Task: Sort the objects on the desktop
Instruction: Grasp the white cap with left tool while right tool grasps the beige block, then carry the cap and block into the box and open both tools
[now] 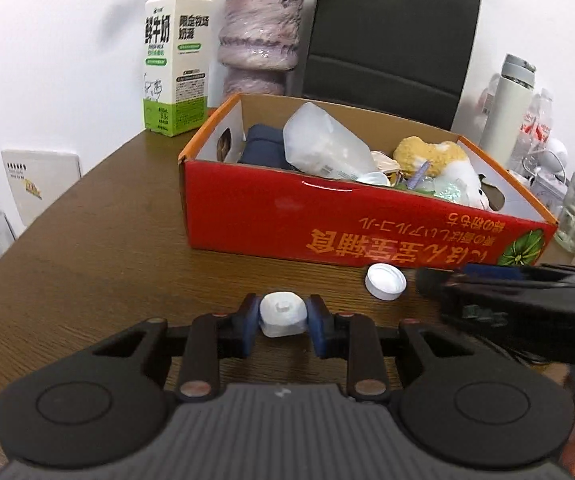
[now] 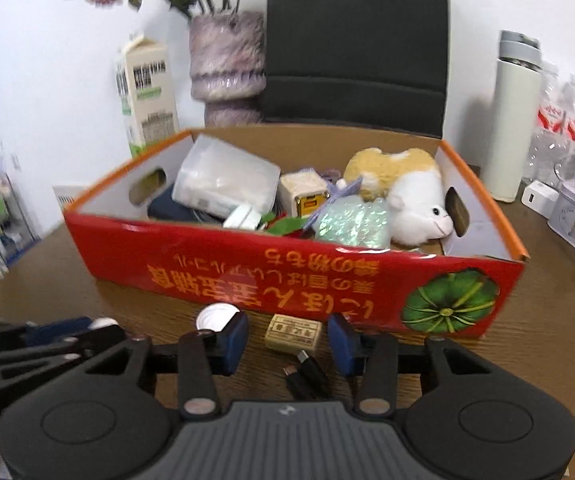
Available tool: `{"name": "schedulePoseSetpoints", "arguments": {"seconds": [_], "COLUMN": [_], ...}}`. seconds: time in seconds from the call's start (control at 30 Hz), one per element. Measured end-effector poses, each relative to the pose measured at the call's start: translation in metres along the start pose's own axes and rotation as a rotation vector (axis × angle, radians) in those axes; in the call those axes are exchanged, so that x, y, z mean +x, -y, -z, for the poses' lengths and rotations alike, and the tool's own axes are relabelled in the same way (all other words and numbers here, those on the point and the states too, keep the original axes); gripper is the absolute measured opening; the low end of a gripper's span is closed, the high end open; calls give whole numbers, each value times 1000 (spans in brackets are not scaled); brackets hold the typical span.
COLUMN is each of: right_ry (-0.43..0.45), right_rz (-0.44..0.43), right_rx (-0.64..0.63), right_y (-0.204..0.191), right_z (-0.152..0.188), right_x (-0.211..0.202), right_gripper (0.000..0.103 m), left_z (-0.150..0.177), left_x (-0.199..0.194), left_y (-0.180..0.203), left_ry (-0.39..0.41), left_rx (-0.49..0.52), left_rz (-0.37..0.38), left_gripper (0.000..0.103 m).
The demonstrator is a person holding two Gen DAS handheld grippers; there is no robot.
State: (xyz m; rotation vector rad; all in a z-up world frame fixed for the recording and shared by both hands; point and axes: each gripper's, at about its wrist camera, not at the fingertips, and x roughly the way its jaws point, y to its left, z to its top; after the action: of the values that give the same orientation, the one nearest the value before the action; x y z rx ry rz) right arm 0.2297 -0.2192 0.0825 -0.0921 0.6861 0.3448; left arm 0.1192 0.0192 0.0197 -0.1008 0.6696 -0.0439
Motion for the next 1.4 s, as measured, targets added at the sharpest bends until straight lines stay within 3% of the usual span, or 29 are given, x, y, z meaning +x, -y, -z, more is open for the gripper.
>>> {"name": "schedulePoseSetpoints", "arguments": {"seconds": [0.1,0.2,0.37,0.5,0.7,0.87,1.2,1.3,1.4], "right_ry": [4,26,220,306,236,207,241,304,388], "right_rz": [9,7,0,-4,7,27,-11,-7,4], "right_rx": [0,28,60,7,49,37,33,34,24], "right_y": [-4,-2,4,14,24,20,19,32,51], "right_z": [5,6,14,55,116,140,132,104,67], "right_x": [8,-6,-82,-138,-169,-187,-196,-197,-191], "right_gripper": [29,29,29,29,29,29,29,29,29], "left_z": [0,-1,8,34,88,108,85,58,24], "left_x": [-6,-6,-20,-66,-120,-140,-146,-139,-117], "left_y": [2,4,2,9,32,43,37,32,28], "left_ry": [21,18,20,75,44,28,76,134,149], "left_rx": [16,25,24,52,112,160,132,128,123], "left_rz": [10,18,18,48,160,162,137,158,124], "left_gripper": [27,27,27,27,27,27,27,27,27]}}
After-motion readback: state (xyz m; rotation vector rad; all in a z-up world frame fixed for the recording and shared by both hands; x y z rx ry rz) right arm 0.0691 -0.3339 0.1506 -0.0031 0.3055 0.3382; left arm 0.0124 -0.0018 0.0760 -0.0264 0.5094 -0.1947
